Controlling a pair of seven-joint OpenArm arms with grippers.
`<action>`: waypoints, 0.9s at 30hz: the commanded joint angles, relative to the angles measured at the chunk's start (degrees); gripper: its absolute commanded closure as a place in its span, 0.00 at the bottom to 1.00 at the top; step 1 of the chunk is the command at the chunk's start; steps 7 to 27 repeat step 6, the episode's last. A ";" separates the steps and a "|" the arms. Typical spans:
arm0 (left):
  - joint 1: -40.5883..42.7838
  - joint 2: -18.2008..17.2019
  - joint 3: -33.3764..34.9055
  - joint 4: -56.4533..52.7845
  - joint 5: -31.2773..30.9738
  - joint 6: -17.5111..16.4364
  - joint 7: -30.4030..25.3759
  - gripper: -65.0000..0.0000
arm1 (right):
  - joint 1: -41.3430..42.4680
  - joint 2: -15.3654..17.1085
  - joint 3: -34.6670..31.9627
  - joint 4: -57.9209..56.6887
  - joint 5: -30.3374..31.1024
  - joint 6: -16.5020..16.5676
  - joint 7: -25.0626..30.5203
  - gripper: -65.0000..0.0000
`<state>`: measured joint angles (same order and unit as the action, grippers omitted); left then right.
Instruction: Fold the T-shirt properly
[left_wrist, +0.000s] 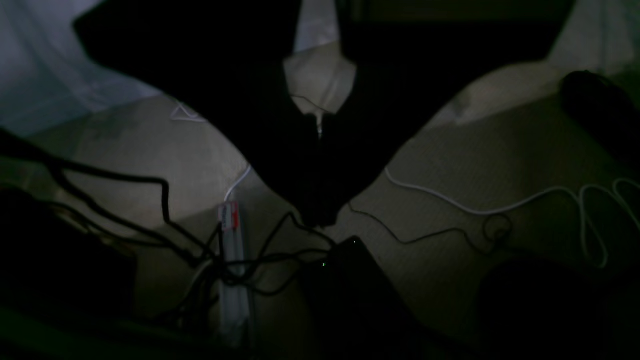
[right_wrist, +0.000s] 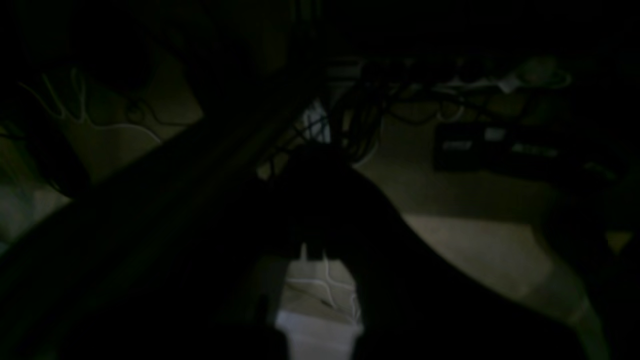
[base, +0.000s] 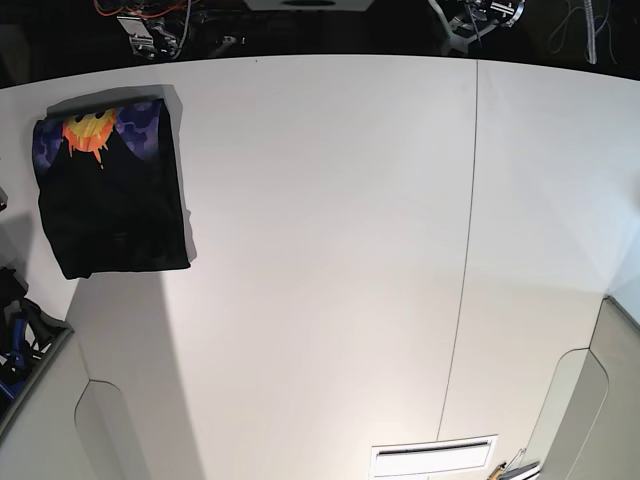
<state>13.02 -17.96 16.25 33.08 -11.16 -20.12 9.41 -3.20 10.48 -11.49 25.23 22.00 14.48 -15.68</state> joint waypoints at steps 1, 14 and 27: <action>-0.33 -0.83 -0.09 0.17 0.35 -0.02 -0.63 1.00 | -0.31 0.61 0.09 0.09 -0.11 -0.20 -0.15 1.00; -0.31 -0.76 -0.09 0.17 0.28 -0.02 -0.61 1.00 | -0.31 0.59 0.11 0.11 1.88 -0.17 -0.15 1.00; -0.31 -0.76 -0.09 0.17 0.28 -0.02 -0.61 1.00 | -0.31 0.59 0.11 0.11 1.88 -0.17 -0.15 1.00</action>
